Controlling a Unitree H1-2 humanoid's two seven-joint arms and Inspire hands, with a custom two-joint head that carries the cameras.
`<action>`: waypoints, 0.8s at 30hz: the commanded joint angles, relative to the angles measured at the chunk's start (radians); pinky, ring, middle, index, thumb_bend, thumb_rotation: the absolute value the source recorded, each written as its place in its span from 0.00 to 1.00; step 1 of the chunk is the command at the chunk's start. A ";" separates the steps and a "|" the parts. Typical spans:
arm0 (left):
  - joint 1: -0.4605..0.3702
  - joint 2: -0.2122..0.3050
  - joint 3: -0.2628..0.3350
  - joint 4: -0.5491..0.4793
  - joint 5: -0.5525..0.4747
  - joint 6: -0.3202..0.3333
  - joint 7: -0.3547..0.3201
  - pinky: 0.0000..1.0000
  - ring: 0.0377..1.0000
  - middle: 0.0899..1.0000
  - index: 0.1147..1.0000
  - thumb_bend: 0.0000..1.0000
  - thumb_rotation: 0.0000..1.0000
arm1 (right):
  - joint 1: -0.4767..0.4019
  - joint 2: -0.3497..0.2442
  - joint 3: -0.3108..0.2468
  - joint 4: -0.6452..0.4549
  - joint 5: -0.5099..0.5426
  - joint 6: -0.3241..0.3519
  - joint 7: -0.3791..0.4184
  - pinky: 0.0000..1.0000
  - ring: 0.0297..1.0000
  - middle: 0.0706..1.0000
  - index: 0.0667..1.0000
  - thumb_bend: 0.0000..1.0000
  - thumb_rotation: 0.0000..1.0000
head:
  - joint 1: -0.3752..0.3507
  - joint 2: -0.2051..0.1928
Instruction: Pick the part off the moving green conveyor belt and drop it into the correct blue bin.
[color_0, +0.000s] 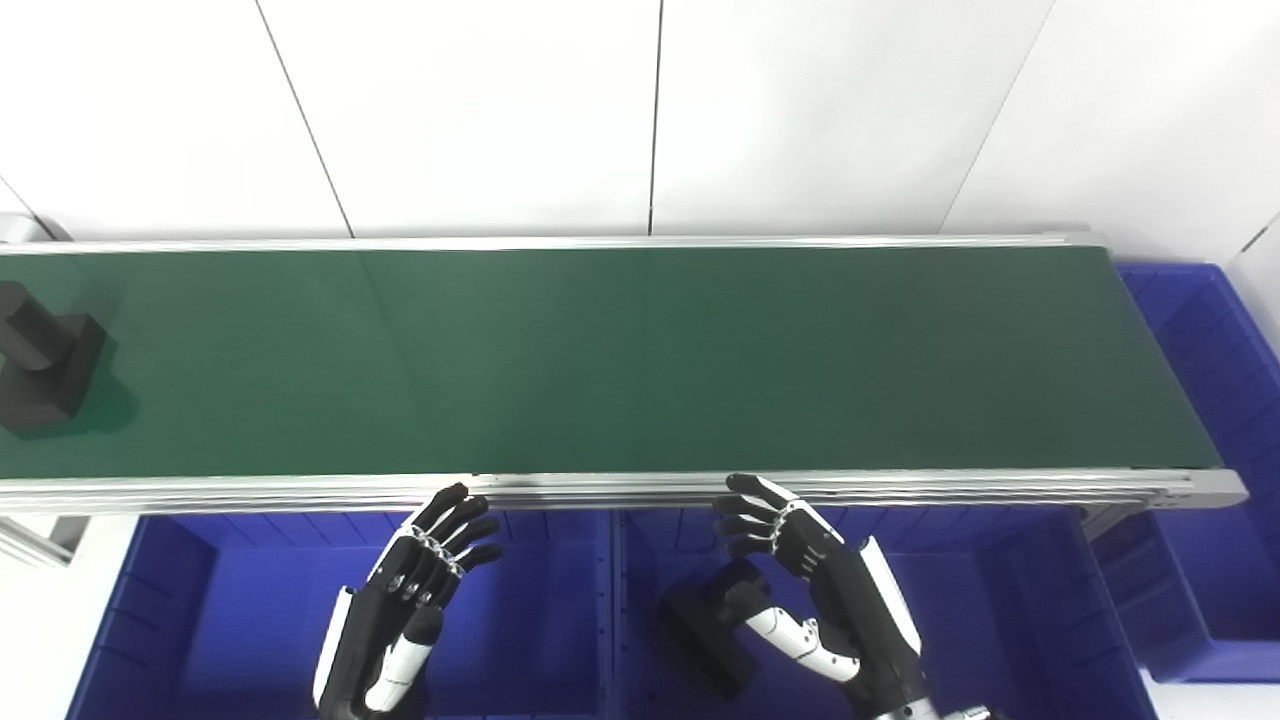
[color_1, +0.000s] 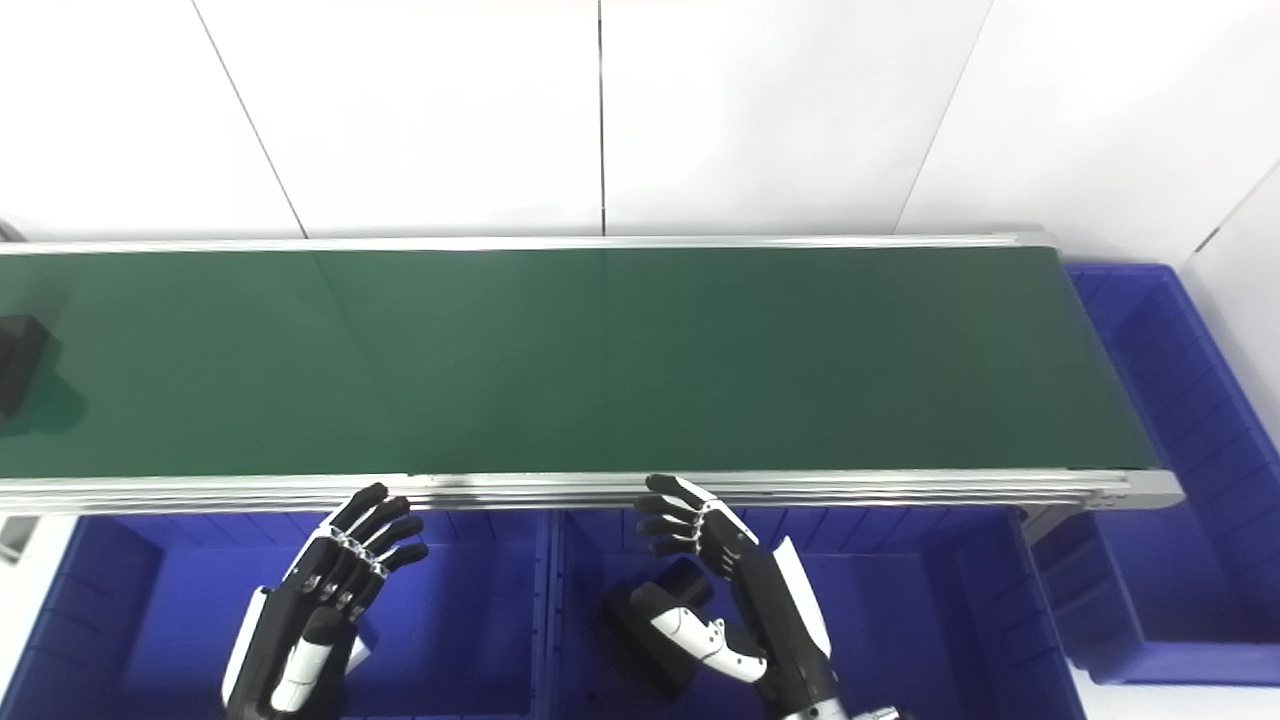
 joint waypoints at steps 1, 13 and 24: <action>-0.006 0.003 -0.001 -0.013 -0.008 -0.024 -0.013 0.73 0.78 0.80 0.81 0.81 0.64 | -0.007 0.008 -0.001 -0.011 0.014 -0.062 -0.003 0.65 0.71 0.75 0.82 0.51 0.52 | 0.002 0.000; -0.009 0.002 -0.002 -0.004 -0.009 -0.031 -0.016 0.73 0.78 0.80 0.82 0.80 0.64 | -0.007 0.011 -0.005 -0.010 0.008 -0.061 -0.007 0.64 0.71 0.75 0.82 0.51 0.52 | 0.002 -0.004; -0.007 0.001 -0.002 -0.006 -0.014 -0.029 -0.015 0.73 0.78 0.80 0.82 0.80 0.63 | -0.007 0.010 -0.004 -0.011 0.011 -0.063 -0.006 0.64 0.71 0.75 0.82 0.51 0.52 | 0.004 -0.005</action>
